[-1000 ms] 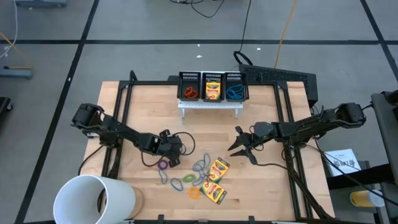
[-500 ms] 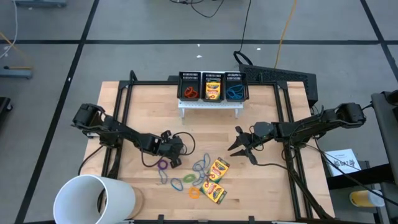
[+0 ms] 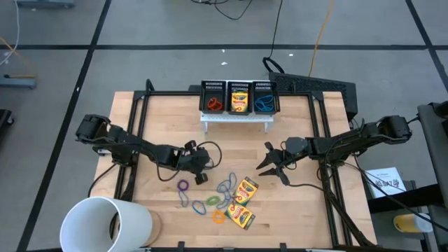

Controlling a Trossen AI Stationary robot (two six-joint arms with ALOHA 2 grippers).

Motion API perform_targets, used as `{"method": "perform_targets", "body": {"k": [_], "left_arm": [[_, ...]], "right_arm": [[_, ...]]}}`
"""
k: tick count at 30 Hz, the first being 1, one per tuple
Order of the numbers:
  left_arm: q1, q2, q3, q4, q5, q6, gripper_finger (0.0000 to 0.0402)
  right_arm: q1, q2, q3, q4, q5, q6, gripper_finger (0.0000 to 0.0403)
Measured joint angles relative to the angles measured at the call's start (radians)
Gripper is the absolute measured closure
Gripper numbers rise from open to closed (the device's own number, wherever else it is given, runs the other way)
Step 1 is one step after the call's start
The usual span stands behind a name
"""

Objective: Pick & Place Office Desk Supplies
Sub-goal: Put the blue rubber band into the right black bin on the shelf

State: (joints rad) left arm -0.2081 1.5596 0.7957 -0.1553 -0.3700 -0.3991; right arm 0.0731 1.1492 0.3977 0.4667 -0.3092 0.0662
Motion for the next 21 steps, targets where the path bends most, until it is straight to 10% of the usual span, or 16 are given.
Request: {"method": "perform_targets", "body": {"k": [21], "left_arm": [[0.081,-0.046,0.017,0.61,0.021,0.527,0.0398]], "right_arm": [[-0.002,0.006,0.0,0.313,0.359,-0.002,0.0285]]}}
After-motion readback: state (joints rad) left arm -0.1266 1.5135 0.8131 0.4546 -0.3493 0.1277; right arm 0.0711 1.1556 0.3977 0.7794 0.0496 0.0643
